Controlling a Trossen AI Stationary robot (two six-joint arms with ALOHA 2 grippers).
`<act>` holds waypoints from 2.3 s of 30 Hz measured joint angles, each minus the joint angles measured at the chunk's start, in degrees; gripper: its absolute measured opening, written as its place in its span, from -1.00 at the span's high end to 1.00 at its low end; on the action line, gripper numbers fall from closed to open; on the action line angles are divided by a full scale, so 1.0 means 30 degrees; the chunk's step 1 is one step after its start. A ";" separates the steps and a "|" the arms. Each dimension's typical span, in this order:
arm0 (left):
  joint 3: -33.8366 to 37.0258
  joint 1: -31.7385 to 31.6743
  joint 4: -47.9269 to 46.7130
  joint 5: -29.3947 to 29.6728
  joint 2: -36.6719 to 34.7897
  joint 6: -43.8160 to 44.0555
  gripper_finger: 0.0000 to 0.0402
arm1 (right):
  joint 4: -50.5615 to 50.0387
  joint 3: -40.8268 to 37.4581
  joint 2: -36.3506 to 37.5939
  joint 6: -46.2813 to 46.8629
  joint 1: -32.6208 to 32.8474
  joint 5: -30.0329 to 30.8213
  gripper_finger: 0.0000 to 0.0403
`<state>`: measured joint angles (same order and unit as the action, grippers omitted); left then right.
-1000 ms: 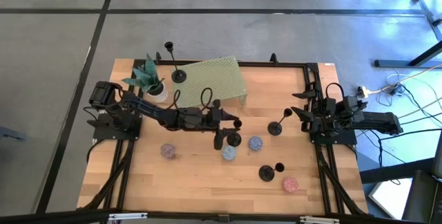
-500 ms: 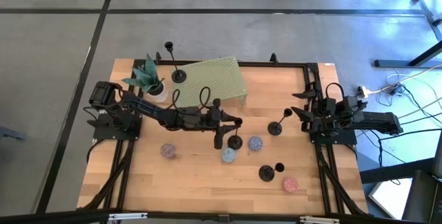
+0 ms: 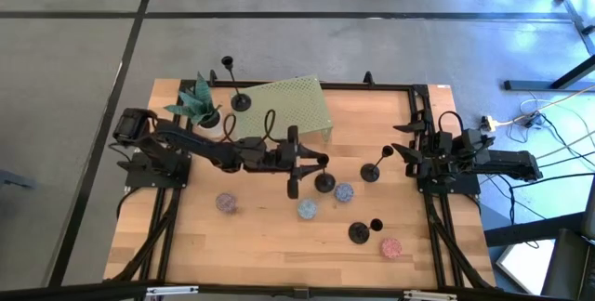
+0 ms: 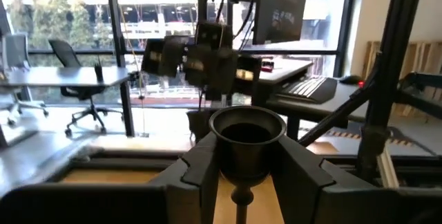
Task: Pick & Place candle stick holders
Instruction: Put the black candle holder on the shelf
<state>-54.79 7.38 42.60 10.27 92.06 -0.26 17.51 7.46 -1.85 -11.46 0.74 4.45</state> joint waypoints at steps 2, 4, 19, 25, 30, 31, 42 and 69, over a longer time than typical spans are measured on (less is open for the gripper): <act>-0.0732 0.0008 -0.1168 -0.0090 -0.0284 -0.0397 0.47 | -0.0006 0.0000 -0.0005 -0.0029 -0.0008 -0.0009 -0.15; -0.1417 0.0000 -0.2654 -0.0091 -0.0688 -0.0577 0.47 | -0.0020 0.0000 0.0001 -0.0022 -0.0003 0.0000 -0.15; -0.3350 -0.0060 -0.7264 0.3560 -0.7440 -0.5308 0.47 | -0.0193 0.0000 -0.0004 0.0016 -0.0002 -0.0007 -0.15; -0.3350 -0.0919 -0.9773 0.6153 -0.9338 -0.5684 0.47 | -0.0193 0.0000 -0.0005 0.0022 -0.0002 -0.0008 -0.15; -0.3350 -0.2164 -1.0819 0.6690 -0.9293 -0.5554 0.47 | -0.0185 0.0000 -0.0006 0.0022 -0.0002 -0.0007 -0.15; -0.3346 -0.2466 -1.0941 0.6697 -0.9208 -0.5404 0.47 | -0.0185 0.0000 0.0001 0.0022 -0.0002 -0.0007 -0.15; -0.3328 -0.5744 -1.2155 0.4351 -0.8936 -0.3100 0.47 | -0.0185 0.0000 -0.0006 0.0034 -0.0002 -0.0013 -0.15; -0.3299 -0.6202 -1.6205 0.4192 -1.2877 -0.2136 0.47 | -0.0659 0.0000 -0.0006 0.1545 0.0005 -0.0036 -0.15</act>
<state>-64.69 -11.23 -6.02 22.85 53.43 -6.67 15.53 7.46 -1.87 -6.83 0.75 4.34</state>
